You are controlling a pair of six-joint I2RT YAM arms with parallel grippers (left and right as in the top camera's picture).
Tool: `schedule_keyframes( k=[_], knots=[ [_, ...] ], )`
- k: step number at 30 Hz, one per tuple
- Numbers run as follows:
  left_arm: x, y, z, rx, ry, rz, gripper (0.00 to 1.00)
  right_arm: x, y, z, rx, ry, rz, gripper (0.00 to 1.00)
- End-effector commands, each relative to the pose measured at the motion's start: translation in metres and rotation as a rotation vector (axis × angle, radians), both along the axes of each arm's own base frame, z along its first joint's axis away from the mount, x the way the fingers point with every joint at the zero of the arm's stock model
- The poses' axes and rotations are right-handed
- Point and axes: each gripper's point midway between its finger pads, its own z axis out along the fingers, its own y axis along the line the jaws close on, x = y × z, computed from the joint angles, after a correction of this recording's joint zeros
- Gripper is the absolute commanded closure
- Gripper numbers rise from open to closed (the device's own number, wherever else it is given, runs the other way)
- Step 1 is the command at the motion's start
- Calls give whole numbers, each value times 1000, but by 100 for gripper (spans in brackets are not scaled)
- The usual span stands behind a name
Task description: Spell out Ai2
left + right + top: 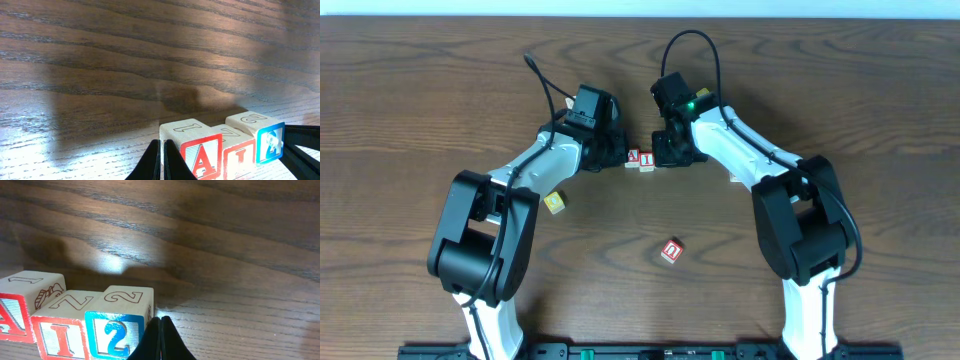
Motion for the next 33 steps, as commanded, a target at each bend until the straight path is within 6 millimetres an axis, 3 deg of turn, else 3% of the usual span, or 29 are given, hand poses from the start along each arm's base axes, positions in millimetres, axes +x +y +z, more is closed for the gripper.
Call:
schedule_keyframes(
  k=[1,13,24,29,33],
  knots=[
    [-2,-4,-5,-20,15,-7,94,-1,6,9,20,-15,18,99],
    [-4,-2,-6,-16,24,-8,94,6,-10,10,-18,-33,-14,99],
    [-5,10,-4,-2,41,16,94,15,-28,30,-40,-79,-53,99],
    [2,37,27,22,-6,61,94,19,-39,65,-22,-135,-53,99],
    [-4,59,84,89,-117,85,94,15,-39,106,7,-206,-14,99]
  ],
)
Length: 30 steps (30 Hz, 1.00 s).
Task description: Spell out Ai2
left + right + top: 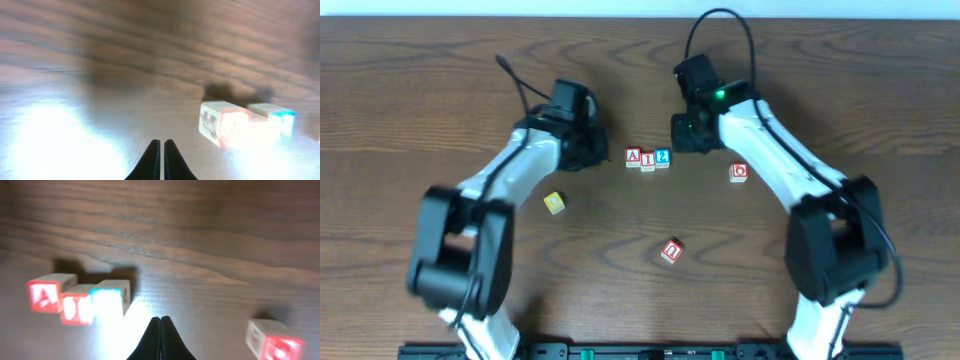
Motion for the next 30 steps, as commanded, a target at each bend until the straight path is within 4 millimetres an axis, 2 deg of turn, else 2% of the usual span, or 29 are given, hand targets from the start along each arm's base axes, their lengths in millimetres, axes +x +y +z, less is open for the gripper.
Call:
schedule_keyframes(
  k=[1,3,5,10,13,20,25,30],
  knots=[
    [1,13,61,55,-159,2,94,-2,-3,40,15,-81,44,99],
    [-4,18,86,59,-210,14,94,-11,5,41,28,-59,84,98],
    [-9,21,105,55,-248,22,94,-27,17,29,38,-15,129,98],
    [-18,42,121,138,-278,75,94,-62,49,-2,17,27,230,98],
    [-21,60,124,207,-283,122,94,-75,55,-16,9,48,236,99],
    [-17,125,143,205,-311,289,94,-80,60,-33,25,50,238,98],
    [-17,147,145,150,-301,328,94,-82,71,-49,29,68,255,99],
    [-16,154,145,153,-303,337,94,-87,72,-61,24,103,256,98]
  ],
)
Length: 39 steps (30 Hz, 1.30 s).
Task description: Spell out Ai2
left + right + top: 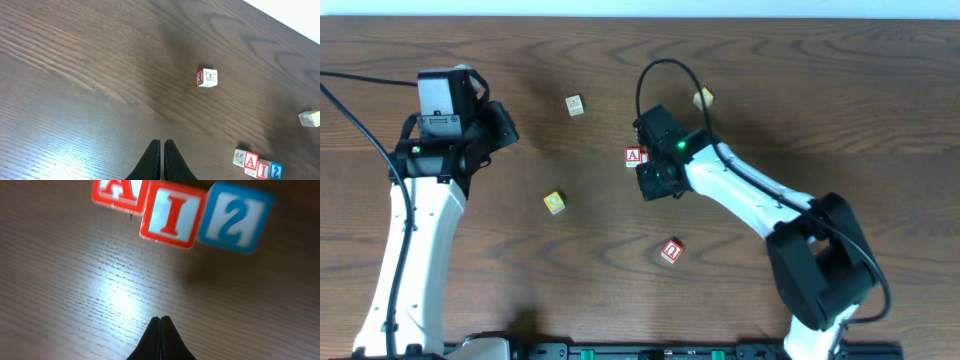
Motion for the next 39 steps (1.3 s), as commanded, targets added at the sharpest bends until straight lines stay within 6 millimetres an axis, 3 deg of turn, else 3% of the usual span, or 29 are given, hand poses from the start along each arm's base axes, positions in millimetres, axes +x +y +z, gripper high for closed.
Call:
schedule_keyframes(
  k=[1,12,39],
  knots=[
    [-1,-1,2,7,-6,-31,94,-7,5,-6,5,26,-2,98],
    [0,-1,3,11,-12,-35,94,0,14,-25,10,16,4,98],
    [1,-1,3,12,-16,-35,94,32,16,-19,-1,-130,-33,98]
  ],
)
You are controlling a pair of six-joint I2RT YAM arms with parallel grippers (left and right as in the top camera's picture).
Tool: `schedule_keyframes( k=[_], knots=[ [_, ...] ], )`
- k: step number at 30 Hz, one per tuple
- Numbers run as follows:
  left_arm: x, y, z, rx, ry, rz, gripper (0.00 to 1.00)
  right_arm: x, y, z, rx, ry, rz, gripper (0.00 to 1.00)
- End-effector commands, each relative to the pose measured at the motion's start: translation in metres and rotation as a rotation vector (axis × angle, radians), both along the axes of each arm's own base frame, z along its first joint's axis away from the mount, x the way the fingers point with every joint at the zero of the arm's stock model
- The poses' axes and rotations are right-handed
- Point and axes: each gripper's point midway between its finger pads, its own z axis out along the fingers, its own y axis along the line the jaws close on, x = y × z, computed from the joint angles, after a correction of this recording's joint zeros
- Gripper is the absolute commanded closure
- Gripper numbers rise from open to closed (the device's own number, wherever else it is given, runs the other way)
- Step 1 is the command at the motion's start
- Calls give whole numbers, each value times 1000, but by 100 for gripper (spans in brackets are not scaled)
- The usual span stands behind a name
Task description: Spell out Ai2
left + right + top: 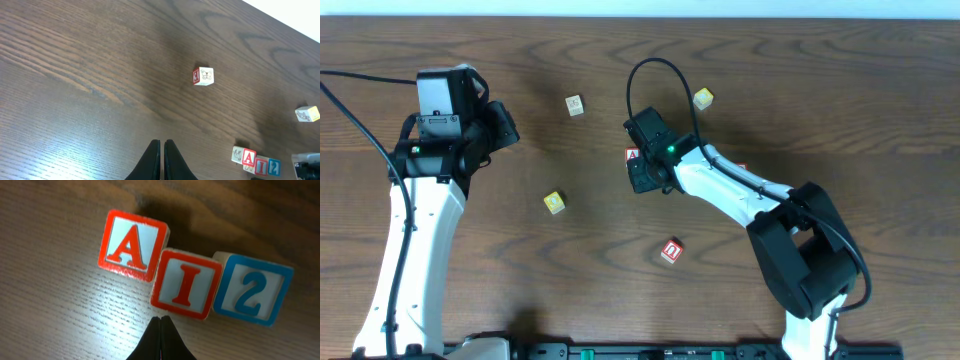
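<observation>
Three lettered blocks stand in a touching row: red A point(132, 245), red I point(186, 284) and blue 2 point(252, 289). The I sits slightly nearer the camera than its neighbours. My right gripper point(161, 318) is shut and empty, its tips just at the I block's front edge. From overhead only the A block point(632, 155) shows beside the right gripper point(638, 180); the arm hides the others. My left gripper point(161, 145) is shut and empty, held high at the far left point(506, 128), with the row point(260, 162) far to its lower right.
Loose blocks lie around: a red-sided one point(575, 105) at the back, a yellow one point(703, 98) at back right, a yellow one point(554, 202) at left centre, a red one point(671, 251) near the front. A red block point(738, 171) peeks from behind the right arm.
My right gripper, still shut, has come closer to the row; its tips now sit at the I block's front edge. The left arm has hardly moved.
Both grippers were shut, pressing at either end of the A, I, 2 row. Then both stood back from it. Later the left arm was far off at the left and the right gripper faced the front of the row, where it now nearly touches the I.
</observation>
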Motion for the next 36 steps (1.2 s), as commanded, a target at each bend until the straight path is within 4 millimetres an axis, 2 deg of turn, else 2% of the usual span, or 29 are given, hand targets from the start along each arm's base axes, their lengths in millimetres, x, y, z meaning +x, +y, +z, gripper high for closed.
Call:
schedule_keyframes(
  k=[1,12,28,32,34,36],
  knots=[
    [0,2,3,13,-10,-9,94,2,-2,-4,-23,-13,-20,98],
    [0,2,3,13,-10,-9,94,10,-3,-1,-32,-52,-33,98],
    [1,2,2,13,-10,-9,94,13,-1,0,-20,-67,-32,98],
    [1,2,1,19,-8,-18,94,9,-1,0,-19,-46,-26,99],
    [-1,2,0,34,1,-36,94,2,4,7,5,-9,-11,99],
    [-6,2,-4,44,22,-51,94,1,9,29,34,-6,-1,99]
  ],
)
